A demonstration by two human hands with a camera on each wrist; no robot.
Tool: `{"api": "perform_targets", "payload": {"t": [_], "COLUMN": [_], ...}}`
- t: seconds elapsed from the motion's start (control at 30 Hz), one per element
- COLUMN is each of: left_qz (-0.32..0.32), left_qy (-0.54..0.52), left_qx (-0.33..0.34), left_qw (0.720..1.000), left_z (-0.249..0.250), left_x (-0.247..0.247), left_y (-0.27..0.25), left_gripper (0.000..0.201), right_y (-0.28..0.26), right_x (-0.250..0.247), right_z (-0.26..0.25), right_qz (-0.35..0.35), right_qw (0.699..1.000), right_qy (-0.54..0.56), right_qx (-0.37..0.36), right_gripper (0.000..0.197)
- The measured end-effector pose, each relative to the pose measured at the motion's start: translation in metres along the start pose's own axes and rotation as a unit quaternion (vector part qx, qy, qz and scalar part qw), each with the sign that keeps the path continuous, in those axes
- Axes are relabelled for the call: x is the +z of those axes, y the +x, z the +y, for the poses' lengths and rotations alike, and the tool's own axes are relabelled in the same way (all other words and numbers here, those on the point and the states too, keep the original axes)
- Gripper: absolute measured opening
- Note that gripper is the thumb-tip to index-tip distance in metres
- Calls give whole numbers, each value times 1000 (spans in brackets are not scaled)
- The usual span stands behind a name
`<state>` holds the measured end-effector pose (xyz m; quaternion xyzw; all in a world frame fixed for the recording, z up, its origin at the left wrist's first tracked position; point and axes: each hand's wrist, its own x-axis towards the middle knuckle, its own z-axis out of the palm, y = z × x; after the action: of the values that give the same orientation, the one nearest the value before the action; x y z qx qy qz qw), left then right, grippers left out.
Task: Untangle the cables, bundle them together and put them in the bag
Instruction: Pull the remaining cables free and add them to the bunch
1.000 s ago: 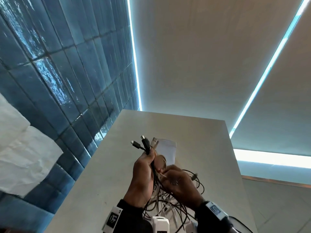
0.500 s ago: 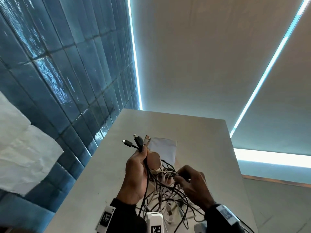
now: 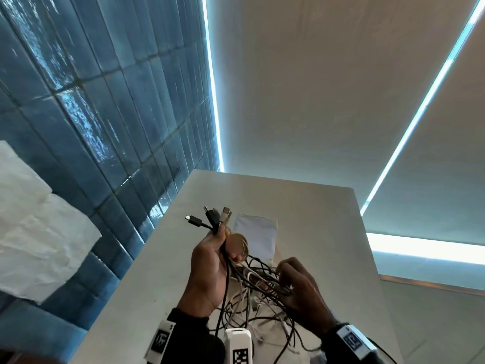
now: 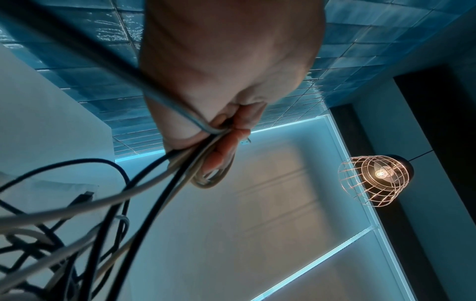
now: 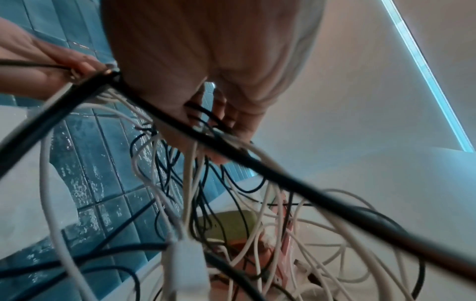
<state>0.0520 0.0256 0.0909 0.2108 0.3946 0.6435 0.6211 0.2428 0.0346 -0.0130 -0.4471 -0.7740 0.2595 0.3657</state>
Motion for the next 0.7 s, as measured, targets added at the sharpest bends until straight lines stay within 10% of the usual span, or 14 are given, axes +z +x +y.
{"api": "perform_targets", "payload": {"t": [0.27,0.7], "left_qz": [-42,-74], "left_qy": [25,56], "left_qx": [-7,-53], "left_qw": [999,994], "left_z": [1,-8], "left_x": [4,17], "left_y": [-1,-7], "left_gripper": [25,24], "right_y": [9,33], "right_x": [-16,-30], "right_z": [-8,-35], "right_qz": [3,28], "right_qw": [999,965], "right_qy": [-49,137], "right_qx": [-4,221], "right_gripper": [28,18]}}
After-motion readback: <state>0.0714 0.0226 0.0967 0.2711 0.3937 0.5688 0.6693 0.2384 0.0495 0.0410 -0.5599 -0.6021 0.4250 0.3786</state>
